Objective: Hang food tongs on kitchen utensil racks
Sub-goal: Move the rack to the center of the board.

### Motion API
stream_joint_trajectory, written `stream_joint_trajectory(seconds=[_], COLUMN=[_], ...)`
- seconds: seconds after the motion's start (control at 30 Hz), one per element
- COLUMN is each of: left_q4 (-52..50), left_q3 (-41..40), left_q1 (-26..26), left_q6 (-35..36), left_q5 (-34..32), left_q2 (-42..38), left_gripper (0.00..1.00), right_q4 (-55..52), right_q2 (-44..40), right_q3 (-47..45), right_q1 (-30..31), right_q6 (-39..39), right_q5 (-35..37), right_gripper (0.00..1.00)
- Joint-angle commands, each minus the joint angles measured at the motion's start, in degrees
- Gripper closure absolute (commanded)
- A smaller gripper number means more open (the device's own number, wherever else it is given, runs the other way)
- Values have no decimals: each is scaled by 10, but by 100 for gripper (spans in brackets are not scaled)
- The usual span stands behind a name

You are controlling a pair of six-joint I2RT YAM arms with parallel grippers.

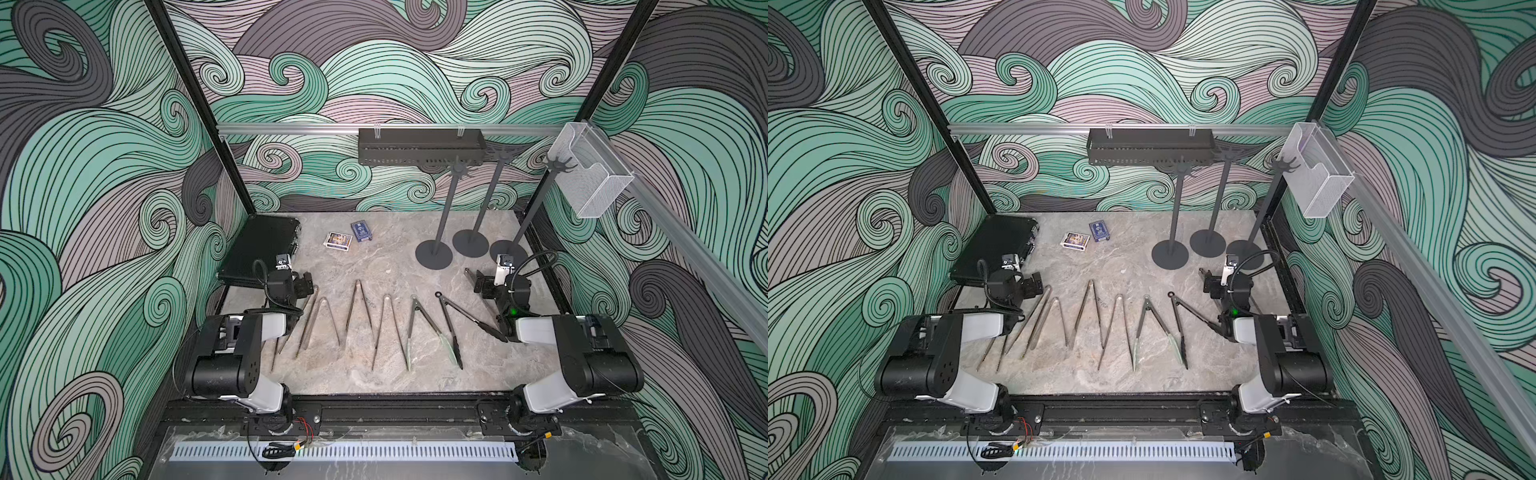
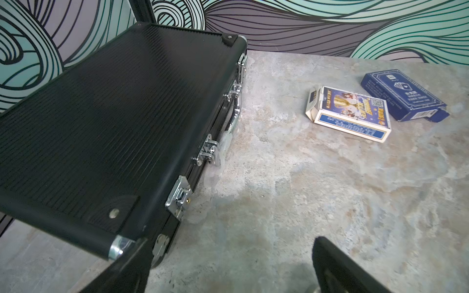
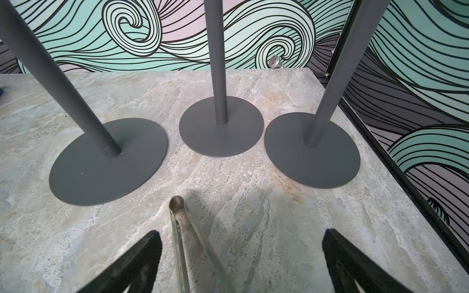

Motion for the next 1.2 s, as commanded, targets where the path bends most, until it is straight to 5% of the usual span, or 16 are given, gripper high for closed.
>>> stream_joint_trajectory(seconds=[0.0,0.97,1.07,1.17], left_q4=[4,5,-5,-232], left_q3=[11,9,27,132], left_q1=[3,3,3,2], left_q6=[2,2,19,-37], left_q5=[3,3,-11,-61], left_q2=[5,4,-15,-63], left_gripper=[2,1,1,2], right_q4=[6,14,-179,-325], right_q2=[-2,-14,-92,-149], right_q3=[-2,-4,64,140], right_q1=[-1,-4,-2,-1], right_q6=[0,8,17,35], right_q5=[-2,4,31,38], right_gripper=[1,4,5,5])
